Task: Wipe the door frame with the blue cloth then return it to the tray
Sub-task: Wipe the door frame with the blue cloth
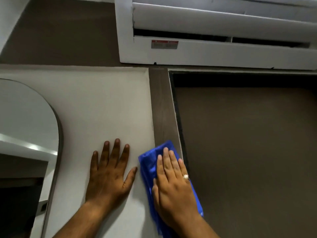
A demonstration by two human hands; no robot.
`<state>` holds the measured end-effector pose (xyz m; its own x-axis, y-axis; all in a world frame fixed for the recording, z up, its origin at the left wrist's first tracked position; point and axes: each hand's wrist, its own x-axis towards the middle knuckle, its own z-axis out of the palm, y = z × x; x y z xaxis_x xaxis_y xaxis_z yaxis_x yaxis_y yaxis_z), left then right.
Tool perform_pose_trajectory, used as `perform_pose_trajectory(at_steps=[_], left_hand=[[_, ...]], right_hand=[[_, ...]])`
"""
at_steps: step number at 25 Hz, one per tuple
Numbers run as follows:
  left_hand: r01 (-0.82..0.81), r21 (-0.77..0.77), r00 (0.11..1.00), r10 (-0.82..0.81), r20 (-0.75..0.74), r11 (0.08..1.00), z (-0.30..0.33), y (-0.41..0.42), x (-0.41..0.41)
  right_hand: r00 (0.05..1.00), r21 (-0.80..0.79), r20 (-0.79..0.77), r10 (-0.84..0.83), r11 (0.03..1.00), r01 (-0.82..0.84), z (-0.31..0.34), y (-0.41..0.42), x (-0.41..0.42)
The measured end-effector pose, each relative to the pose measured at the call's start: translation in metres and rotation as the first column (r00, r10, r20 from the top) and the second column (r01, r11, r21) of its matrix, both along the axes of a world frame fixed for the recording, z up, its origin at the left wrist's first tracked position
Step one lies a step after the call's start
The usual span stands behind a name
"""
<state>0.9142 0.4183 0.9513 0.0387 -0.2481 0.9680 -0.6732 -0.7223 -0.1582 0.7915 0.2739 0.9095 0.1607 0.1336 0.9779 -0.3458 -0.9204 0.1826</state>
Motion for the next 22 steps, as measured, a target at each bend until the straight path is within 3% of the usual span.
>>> perform_pose_trajectory(at_steps=[2, 5, 7, 12, 18, 22], left_hand=[[0.023, -0.027, 1.000, -0.023, -0.009, 0.999, 0.015, -0.005, -0.001], [0.040, -0.065, 0.999, -0.041, -0.017, 0.997, 0.034, -0.006, 0.000], [0.050, -0.066, 0.999, -0.051, -0.010, 0.997, 0.040, -0.003, 0.001], [0.078, -0.078, 0.997, -0.078, 0.007, 0.994, 0.040, -0.004, 0.002], [0.104, -0.086, 0.995, -0.103, 0.012, 0.991, 0.039, -0.006, 0.000], [0.110, -0.108, 0.994, -0.108, 0.023, 0.988, 0.039, -0.005, 0.002]], right_hand=[[0.999, -0.007, 0.020, -0.043, 0.999, 0.043, 0.057, 0.001, -0.001], [0.999, 0.115, 0.002, 0.044, 0.992, -0.044, 0.131, -0.001, -0.002], [0.998, 0.142, 0.004, 0.065, 0.988, -0.065, 0.135, -0.006, 0.001], [0.997, 0.105, 0.079, -0.009, 0.995, 0.000, 0.067, -0.008, 0.006], [0.995, 0.132, 0.085, 0.058, 0.989, -0.069, 0.151, 0.000, 0.004], [0.995, 0.069, 0.081, -0.056, 0.996, 0.050, 0.177, 0.001, 0.008]])
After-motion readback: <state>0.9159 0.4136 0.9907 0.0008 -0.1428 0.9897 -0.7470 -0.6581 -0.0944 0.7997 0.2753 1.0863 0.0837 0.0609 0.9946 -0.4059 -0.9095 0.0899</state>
